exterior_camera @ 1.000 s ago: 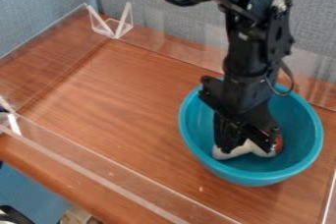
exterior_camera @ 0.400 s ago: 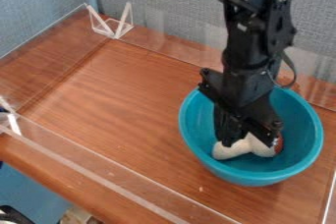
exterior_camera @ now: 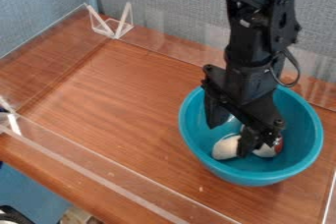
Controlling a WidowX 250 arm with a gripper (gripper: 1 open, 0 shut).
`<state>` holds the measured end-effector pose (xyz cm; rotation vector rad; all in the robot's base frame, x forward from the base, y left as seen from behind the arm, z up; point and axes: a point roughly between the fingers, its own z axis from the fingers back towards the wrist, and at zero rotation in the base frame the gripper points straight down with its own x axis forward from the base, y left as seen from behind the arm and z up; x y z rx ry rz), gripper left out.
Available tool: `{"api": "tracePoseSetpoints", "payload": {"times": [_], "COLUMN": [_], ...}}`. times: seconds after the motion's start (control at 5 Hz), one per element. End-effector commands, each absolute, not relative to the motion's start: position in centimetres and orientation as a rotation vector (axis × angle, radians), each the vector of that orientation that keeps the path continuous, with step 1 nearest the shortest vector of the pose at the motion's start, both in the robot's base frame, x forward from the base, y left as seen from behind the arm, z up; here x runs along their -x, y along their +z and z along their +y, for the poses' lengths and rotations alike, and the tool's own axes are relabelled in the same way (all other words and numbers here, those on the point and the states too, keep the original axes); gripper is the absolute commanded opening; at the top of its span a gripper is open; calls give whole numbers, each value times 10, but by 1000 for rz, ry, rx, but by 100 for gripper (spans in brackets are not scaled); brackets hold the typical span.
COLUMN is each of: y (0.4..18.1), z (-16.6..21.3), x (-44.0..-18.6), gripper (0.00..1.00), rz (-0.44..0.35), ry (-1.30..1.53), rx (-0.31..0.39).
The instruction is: Remove the mushroom from inside the blue bowl and put it on the table
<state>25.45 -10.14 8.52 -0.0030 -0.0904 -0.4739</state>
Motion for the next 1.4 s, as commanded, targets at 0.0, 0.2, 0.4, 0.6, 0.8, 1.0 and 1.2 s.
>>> {"api": "tracePoseSetpoints", "payload": {"times": [0.0,0.2,0.4,0.6,0.8,1.0,1.2], "y": [91,78,66,61,62,70,84], "z": [-110,-112,-113,-114,-114,-112,-109], "x": [-264,-265,-265,-266,-265,-265,-265], "gripper": [100,100,100,0,0,0,0], "rz": [-145,-124,-103,-93,-92,-102,-121], "ry": [-492,-496,-498,-501,-510,-513,-507], "rx": [12,15,16,14,12,10,10]}}
